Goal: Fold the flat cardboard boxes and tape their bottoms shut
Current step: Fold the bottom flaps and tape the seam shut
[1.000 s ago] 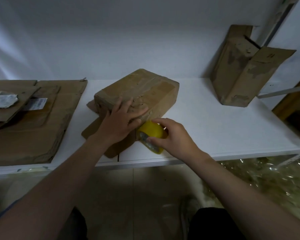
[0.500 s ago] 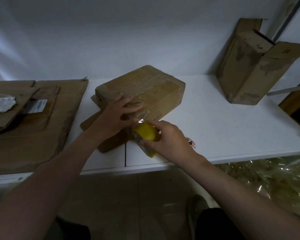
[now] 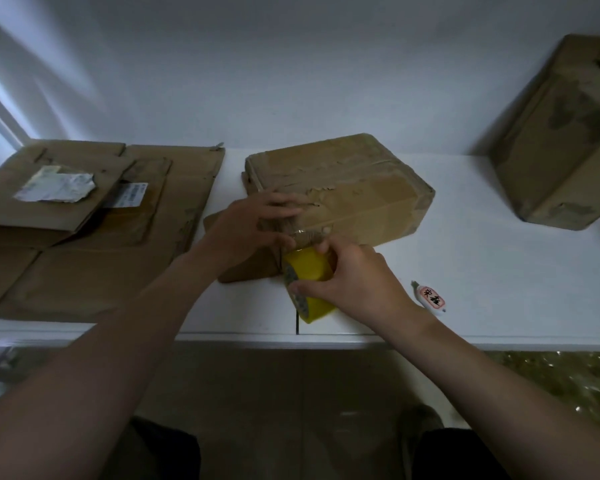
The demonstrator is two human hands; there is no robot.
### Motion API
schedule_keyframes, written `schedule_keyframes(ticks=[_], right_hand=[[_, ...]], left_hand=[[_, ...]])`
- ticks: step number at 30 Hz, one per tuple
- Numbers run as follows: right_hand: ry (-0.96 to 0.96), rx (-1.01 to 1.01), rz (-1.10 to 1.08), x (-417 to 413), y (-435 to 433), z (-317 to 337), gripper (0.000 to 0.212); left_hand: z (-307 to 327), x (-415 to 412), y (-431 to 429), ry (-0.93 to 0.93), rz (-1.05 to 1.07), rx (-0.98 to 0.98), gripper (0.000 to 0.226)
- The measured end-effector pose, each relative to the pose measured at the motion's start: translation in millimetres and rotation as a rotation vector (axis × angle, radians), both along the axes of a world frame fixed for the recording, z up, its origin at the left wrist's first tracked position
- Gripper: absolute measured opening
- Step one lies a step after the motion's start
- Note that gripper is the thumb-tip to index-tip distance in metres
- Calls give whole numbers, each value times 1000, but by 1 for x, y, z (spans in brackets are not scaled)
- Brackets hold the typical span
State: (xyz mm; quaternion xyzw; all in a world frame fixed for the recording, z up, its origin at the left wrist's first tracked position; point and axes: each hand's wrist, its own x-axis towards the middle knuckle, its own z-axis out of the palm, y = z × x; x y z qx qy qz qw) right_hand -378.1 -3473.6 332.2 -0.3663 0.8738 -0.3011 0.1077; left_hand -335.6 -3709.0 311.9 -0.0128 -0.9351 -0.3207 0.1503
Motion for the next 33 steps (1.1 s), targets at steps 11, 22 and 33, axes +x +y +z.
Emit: schedule_keyframes(ticks=[11,22,33], right_hand=[[115,-16,151,-13,21,0,38],[265,654,-293,-66,116,-18,39],[132,5,-182,-62,91,0,26]], left_hand=[[-7,56,105,-315,485,944,52],[-14,44,125,-235,516,1061,54],[1,55,128,-243,549,1092,51]])
